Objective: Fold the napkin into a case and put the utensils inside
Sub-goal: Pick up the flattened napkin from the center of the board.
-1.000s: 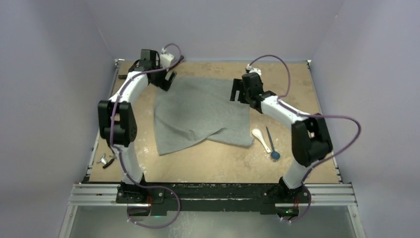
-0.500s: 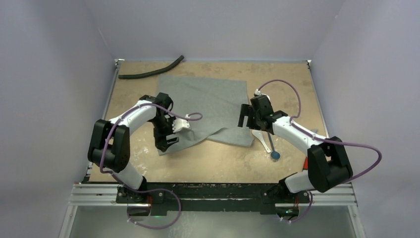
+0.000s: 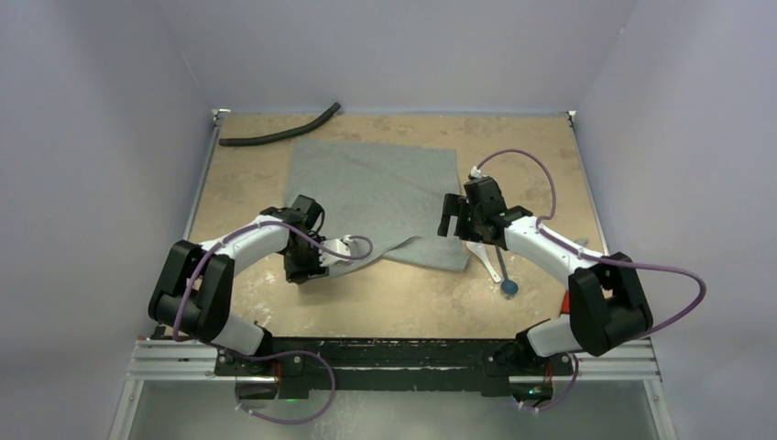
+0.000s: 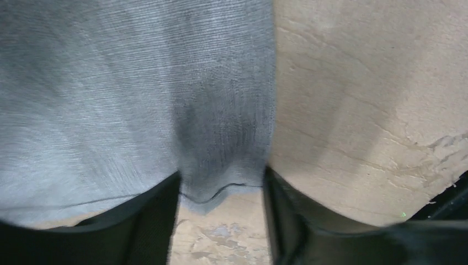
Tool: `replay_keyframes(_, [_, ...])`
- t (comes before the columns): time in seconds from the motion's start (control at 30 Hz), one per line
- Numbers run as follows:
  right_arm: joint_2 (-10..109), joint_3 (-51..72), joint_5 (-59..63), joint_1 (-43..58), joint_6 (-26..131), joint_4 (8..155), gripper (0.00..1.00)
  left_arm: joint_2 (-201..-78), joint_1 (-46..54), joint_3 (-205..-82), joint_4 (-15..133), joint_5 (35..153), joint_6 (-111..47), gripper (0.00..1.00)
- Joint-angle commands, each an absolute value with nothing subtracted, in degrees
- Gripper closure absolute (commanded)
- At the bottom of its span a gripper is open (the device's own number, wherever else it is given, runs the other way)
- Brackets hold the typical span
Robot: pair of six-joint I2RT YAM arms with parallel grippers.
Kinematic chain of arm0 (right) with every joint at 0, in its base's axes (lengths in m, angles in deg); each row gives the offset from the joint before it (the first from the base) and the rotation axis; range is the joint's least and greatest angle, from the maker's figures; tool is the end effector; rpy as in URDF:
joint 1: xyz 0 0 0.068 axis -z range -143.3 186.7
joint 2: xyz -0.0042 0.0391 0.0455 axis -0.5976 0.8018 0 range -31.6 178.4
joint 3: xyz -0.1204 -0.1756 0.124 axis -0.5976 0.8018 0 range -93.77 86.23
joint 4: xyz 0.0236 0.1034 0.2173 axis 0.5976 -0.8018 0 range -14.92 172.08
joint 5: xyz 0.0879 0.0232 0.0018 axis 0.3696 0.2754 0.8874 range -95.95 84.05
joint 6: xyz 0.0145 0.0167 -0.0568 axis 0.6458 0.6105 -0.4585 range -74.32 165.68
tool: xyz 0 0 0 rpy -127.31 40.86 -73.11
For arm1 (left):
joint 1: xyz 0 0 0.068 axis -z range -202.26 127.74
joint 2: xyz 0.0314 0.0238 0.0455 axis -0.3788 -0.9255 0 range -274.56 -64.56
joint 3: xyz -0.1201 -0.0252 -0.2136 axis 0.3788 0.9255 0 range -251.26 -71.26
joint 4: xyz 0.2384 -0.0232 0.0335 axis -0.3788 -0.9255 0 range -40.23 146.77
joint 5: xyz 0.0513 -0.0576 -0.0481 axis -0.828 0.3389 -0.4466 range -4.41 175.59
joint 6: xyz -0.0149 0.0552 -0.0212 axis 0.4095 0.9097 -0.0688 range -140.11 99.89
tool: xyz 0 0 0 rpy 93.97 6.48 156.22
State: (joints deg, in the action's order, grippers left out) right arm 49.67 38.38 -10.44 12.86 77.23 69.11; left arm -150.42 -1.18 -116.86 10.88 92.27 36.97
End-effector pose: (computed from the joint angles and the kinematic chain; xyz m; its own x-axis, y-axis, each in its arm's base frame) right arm 0.2635 0.1124 0.1876 -0.7493 0.2393 -0.6175 0.0454 0.9488 0.3125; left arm 0.2040 -0.0842 0.1315 -0.2002 0.9706 -0.1338 0.9796 0.2011 -0.0067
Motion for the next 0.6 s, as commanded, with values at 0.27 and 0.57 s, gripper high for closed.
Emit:
replay_keyframes(0.27, [43.8,43.7,-8.3,13.1,80.1,66.2,0.05,-145.5,-1.1,-121.3,15.2,93.1,29.4,1.00])
replay_keyframes(0.57, [43.2,47.0,-3.7,13.1,84.5,65.8,0.05,-145.3,-1.1,-123.0,14.8,91.6,27.3,1.00])
